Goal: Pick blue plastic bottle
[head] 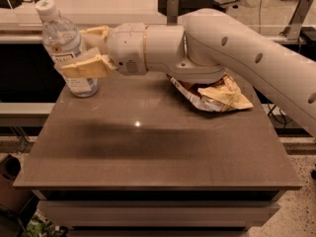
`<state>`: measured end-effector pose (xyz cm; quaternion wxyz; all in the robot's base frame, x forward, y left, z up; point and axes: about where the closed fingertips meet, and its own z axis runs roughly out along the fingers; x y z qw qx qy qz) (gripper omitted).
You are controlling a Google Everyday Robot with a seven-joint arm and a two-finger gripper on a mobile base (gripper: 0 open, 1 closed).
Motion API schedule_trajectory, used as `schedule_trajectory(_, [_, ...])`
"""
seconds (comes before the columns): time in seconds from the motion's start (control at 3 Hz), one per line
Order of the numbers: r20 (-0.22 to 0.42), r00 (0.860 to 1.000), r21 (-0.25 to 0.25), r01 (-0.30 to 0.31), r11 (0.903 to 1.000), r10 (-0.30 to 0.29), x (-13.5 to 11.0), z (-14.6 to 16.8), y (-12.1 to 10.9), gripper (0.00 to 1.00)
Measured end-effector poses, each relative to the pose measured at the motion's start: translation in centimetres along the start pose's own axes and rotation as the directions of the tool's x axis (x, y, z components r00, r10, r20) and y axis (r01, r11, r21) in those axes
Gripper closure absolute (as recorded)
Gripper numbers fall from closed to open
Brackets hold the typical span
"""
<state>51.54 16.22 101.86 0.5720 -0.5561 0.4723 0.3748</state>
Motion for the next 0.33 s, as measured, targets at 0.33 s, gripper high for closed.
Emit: schedule_trajectory(0.33, [0.0, 1.0, 0.0, 0.0, 1.0, 0.0, -0.01, -0.01, -0.01, 1.0])
